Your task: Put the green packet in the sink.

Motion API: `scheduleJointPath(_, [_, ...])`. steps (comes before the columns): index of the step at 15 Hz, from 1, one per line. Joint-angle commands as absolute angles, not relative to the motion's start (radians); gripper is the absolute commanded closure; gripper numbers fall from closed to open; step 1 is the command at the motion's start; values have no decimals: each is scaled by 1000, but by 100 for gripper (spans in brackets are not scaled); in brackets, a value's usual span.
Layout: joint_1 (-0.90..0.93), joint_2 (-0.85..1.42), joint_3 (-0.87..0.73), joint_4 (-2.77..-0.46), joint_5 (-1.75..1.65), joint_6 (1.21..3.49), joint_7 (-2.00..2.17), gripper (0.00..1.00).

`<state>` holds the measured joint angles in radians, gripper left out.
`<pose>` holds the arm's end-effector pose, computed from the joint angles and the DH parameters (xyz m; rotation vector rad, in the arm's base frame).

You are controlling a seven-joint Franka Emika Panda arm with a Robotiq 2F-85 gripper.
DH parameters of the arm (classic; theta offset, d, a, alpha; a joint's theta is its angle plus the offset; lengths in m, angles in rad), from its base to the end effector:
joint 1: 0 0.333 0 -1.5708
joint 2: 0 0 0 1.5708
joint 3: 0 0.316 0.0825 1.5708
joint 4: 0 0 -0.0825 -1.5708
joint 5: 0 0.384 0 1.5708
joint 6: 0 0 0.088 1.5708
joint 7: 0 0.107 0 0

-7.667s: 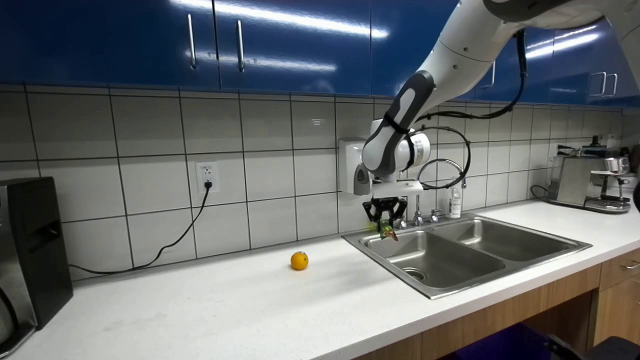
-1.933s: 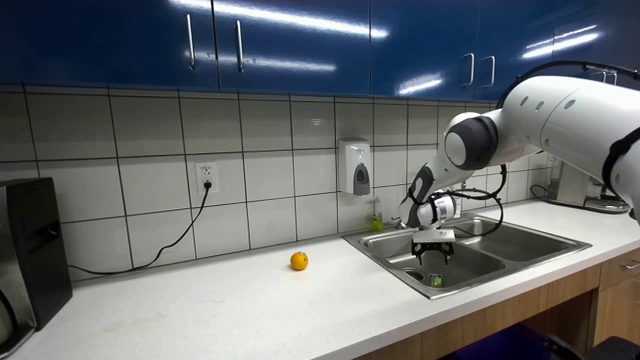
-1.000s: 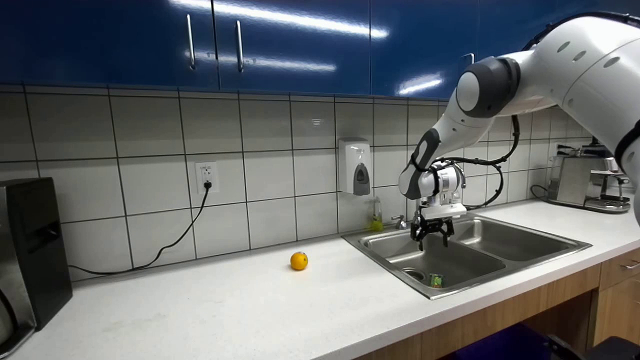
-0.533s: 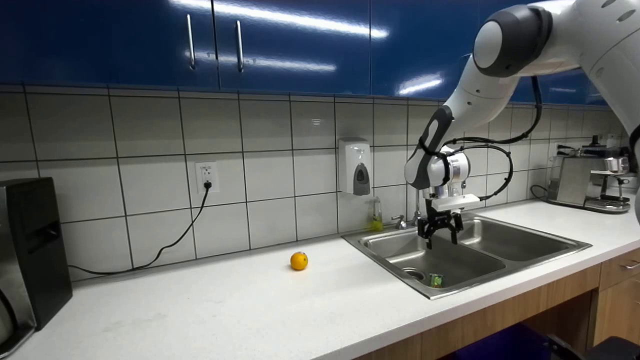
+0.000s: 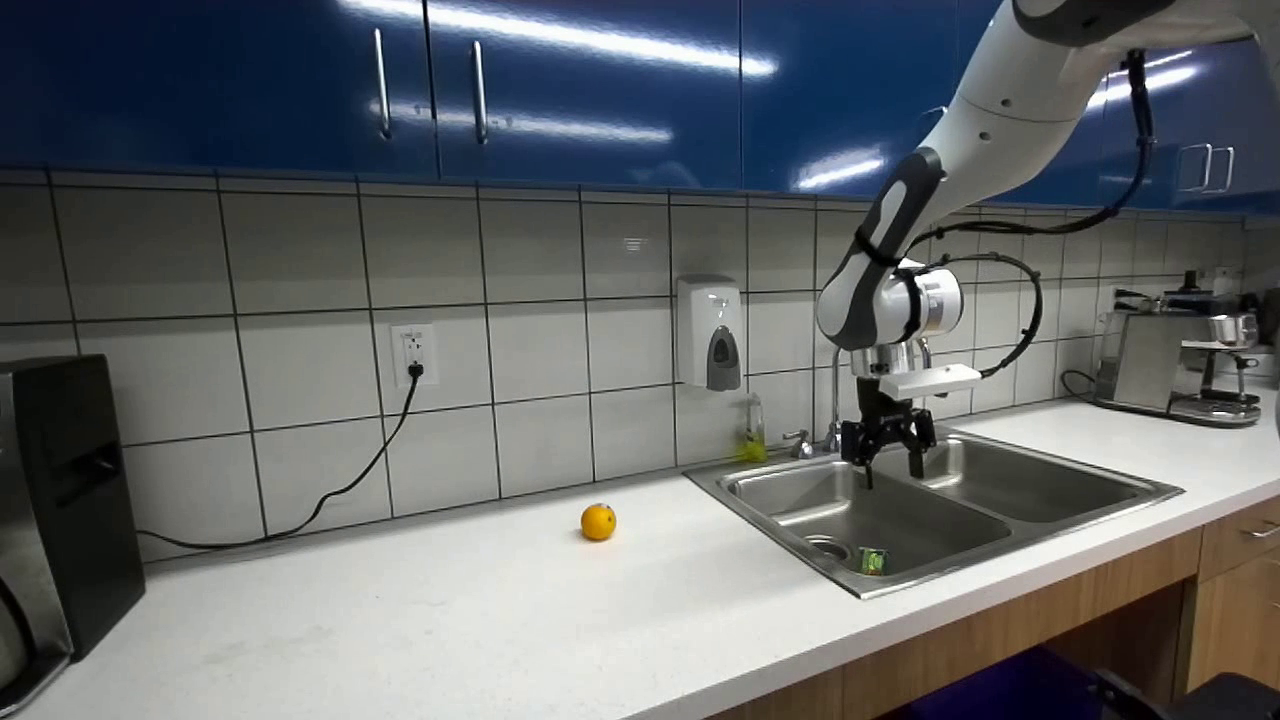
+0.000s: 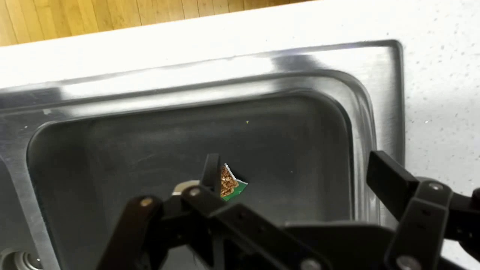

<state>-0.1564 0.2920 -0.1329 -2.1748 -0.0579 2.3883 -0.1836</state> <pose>0.5307 -0.1585 0.2514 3.0808 -0.0891 -0.1425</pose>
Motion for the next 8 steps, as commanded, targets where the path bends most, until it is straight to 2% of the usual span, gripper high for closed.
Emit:
scheduleJointPath(1, [-152, 155, -119, -2296, -72, 2359, -220, 0])
scheduleJointPath(8, [-131, 23, -121, -2421, -78, 2352, -227, 0])
